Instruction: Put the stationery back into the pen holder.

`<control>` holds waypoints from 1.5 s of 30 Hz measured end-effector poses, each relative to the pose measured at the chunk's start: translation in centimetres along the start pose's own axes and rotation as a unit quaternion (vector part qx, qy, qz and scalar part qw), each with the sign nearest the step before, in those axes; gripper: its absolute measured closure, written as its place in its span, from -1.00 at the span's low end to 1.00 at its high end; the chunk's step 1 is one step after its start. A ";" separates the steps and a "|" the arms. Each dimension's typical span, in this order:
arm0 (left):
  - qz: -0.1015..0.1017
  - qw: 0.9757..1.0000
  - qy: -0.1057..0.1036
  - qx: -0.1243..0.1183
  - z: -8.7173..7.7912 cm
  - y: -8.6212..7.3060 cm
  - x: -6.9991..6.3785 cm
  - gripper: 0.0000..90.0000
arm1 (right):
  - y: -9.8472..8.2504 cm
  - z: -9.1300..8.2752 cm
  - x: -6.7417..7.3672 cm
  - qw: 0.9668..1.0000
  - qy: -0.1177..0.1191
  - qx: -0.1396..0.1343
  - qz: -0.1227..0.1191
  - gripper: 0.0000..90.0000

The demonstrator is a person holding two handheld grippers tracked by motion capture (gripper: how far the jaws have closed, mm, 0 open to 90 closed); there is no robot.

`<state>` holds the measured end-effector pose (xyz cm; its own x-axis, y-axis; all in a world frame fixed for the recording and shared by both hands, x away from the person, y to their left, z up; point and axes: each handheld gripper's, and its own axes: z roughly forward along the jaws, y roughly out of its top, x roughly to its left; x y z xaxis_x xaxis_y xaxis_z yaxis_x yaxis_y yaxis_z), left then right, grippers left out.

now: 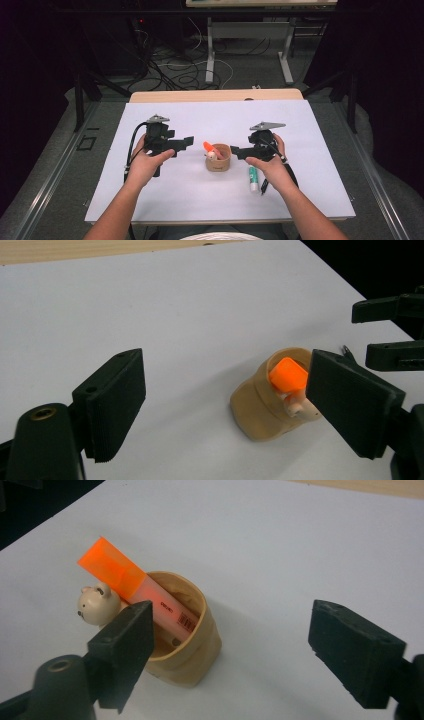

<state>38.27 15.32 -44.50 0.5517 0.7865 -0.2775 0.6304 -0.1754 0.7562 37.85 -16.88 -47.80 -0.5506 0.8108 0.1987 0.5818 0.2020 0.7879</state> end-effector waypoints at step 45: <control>-0.060 0.998 0.007 -0.035 -2.5 -5.8 0.3 -0.43 | -3.9 -3.5 -0.5 0.988 -0.014 0.116 0.097 -0.18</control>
<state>33.45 18.04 -47.52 0.4674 0.8073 -0.3602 0.6515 -0.0391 0.7577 33.78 -19.95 -48.94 -0.4011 0.8606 0.3140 0.7976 0.1595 0.5818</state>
